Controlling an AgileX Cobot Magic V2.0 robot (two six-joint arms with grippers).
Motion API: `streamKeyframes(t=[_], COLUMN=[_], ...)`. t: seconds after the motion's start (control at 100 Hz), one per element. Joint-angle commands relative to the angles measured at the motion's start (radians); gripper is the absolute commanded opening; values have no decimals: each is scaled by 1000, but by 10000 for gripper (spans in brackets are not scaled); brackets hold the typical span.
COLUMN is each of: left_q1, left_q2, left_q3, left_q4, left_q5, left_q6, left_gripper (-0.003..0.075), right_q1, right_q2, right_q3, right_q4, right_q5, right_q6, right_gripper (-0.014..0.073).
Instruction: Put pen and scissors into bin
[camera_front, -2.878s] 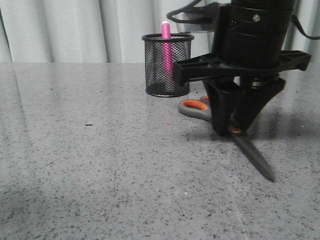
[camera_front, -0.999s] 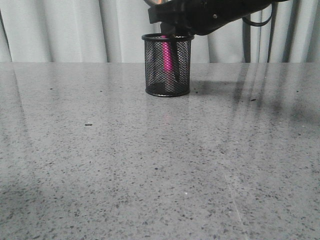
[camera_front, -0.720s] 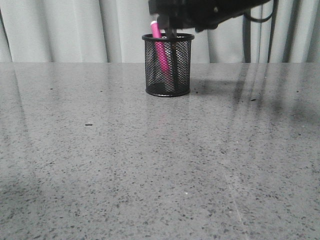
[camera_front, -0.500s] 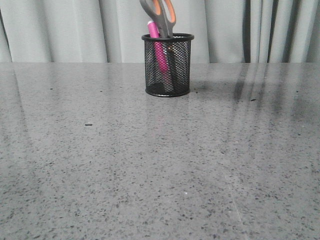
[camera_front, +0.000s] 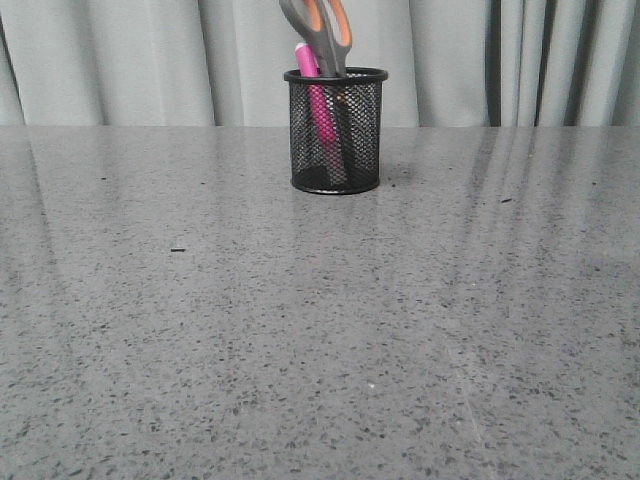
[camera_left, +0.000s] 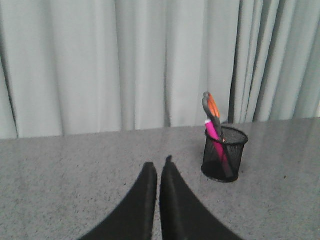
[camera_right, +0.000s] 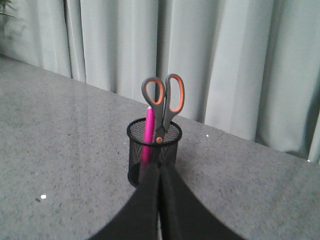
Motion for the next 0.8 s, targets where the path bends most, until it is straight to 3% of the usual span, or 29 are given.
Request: streamKeyframes(t=[0.0, 0.13, 0.25, 0.33, 0.79], left_q1=[5, 5, 5, 5, 5], left_q2=[7, 7, 7, 7, 7], left_q3=[2, 23, 31, 33, 33], left_q4=[4, -54, -111, -125, -125], left_q5=[-56, -56, -56, -56, -56], left_q6=[-9, -9, -9, -9, -9], left_gripper=[-20, -20, -20, -20, -20], right_q1=[2, 2, 2, 2, 2], right_q2=[-157, -377, -511, -526, -526], right_q3=[77, 193, 227, 227, 227], right_q4=[-22, -22, -13, -11, 2], right_q5=[-54, -39, 78, 129, 99], right_q6=[4, 4, 4, 4, 4], right_gripper=[-67, -67, -67, -67, -67])
